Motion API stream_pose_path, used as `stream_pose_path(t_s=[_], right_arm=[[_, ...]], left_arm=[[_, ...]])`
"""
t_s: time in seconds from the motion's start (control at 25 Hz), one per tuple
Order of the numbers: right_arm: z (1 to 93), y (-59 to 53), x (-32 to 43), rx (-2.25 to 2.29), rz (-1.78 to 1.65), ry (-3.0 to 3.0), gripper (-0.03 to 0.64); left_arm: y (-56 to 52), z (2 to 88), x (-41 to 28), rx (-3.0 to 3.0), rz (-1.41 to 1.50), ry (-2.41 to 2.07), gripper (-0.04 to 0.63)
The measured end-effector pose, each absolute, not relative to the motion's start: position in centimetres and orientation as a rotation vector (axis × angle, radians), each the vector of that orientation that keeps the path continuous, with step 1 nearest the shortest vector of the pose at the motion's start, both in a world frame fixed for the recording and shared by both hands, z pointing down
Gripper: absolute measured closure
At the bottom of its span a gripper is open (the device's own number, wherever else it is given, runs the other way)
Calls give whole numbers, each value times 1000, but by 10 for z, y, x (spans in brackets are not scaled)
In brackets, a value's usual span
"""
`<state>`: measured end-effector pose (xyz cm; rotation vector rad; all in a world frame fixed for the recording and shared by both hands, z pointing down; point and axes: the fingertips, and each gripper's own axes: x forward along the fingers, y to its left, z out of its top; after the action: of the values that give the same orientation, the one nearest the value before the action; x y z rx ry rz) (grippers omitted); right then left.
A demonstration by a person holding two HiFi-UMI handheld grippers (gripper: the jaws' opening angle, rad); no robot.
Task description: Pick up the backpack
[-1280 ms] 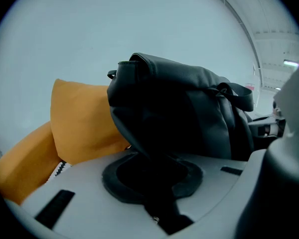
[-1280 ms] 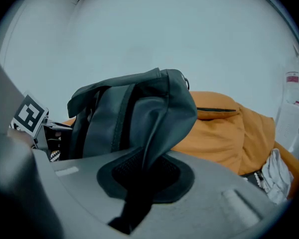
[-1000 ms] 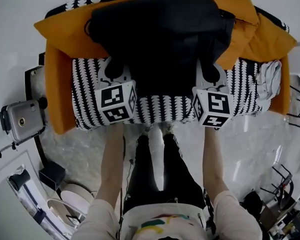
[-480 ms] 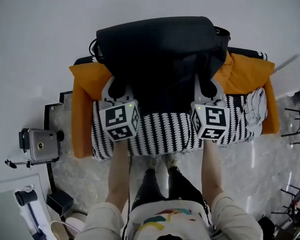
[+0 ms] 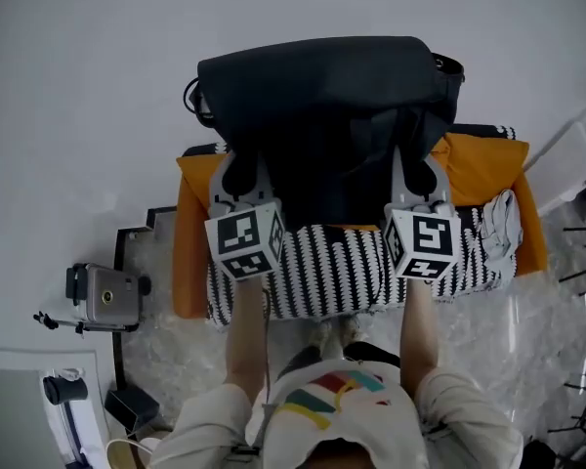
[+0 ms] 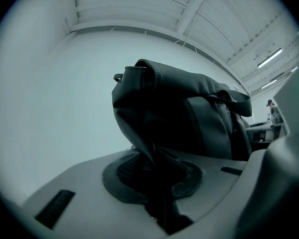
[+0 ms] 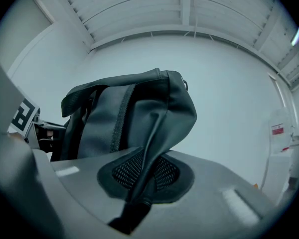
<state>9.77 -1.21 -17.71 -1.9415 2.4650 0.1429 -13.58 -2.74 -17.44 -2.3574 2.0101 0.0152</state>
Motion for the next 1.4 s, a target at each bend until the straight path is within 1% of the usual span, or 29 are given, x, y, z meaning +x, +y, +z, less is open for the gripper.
stream_pose_path(t_s=[0.32,0.64,1.0,1.4], right_arm=[[-208,34,91,-1859,224,2453,575],[-183,68,86,-1811,196,2500,574],[-171,85,94,-1852,179,2495,574],[-172,79,105,-1904,176,2481,574]], left_arm=[[30,-210,-142,-2259,92,2031,525],[76,-206,-147,-2191,108,2028,525],[85,-195,-140,-2211,92,2006,525],[75,-199,-130,-2230,95,1967,525]])
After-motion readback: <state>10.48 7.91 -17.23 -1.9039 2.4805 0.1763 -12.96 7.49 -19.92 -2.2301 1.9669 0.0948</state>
